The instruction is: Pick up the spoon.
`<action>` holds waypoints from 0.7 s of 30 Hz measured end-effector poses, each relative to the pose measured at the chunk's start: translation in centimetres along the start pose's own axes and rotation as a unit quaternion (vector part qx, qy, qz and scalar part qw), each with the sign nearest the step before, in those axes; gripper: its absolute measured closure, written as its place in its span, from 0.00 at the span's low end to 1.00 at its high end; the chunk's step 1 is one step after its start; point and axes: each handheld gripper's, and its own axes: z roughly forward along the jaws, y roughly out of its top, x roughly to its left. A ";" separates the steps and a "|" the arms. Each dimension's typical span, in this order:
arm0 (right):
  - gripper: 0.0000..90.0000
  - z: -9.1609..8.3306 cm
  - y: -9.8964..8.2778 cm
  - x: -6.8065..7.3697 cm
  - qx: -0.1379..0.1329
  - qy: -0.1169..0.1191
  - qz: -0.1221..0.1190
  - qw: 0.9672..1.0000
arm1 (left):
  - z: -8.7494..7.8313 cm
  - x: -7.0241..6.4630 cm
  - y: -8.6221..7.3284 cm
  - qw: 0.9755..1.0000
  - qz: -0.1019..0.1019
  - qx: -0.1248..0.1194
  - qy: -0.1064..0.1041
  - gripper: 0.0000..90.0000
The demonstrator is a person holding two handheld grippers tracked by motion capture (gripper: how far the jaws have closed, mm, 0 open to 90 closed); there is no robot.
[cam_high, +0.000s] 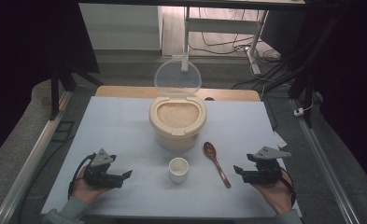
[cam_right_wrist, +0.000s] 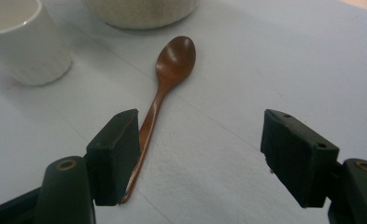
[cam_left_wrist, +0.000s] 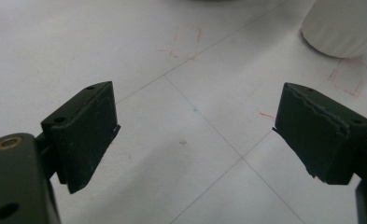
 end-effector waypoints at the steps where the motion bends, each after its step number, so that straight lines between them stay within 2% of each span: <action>1: 0.32 -0.1 0.4 0.1 0.006 0.003 0.004 1.000 | 0.0 0.0 0.0 1.000 0.000 0.000 0.000 0.14; 4: 0.33 0.0 1.5 0.7 0.025 0.007 0.010 1.000 | 0.1 -0.1 0.0 1.000 0.002 0.001 0.000 0.14; 9: 0.34 1.1 2.8 2.0 0.065 0.014 -0.003 0.998 | 0.1 -0.1 -0.1 1.000 0.001 0.002 0.001 0.14; 10: 0.34 1.1 2.8 2.0 0.065 0.014 -0.003 0.998 | 0.1 -0.1 -0.1 1.000 0.001 0.002 0.001 0.14; 11: 0.34 1.9 3.2 2.4 0.090 0.013 -0.007 0.996 | 0.2 -0.1 -0.1 1.000 0.001 0.003 0.001 0.14; 14: 0.34 2.8 3.5 2.7 0.114 0.016 -0.005 0.993 | 0.3 -0.1 0.0 1.000 0.002 0.004 0.003 0.14; 15: 0.34 2.8 3.5 2.7 0.114 0.016 -0.005 0.993 | 0.3 -0.1 0.0 1.000 0.003 0.005 0.003 0.14; 17: 0.35 3.8 3.8 3.0 0.133 0.016 -0.009 0.991 | 0.3 -0.1 0.0 1.000 0.003 0.006 0.003 0.14; 18: 0.35 3.8 3.8 3.0 0.133 0.016 -0.009 0.991 | 0.3 -0.1 0.0 1.000 0.003 0.006 0.003 0.14; 20: 0.36 4.5 4.1 3.5 0.156 0.013 -0.007 0.988 | 0.3 -0.1 0.0 1.000 0.004 0.006 0.003 0.14; 21: 0.36 4.5 4.1 3.5 0.156 0.013 -0.007 0.988 | 0.3 -0.1 0.0 1.000 0.004 0.006 0.003 0.14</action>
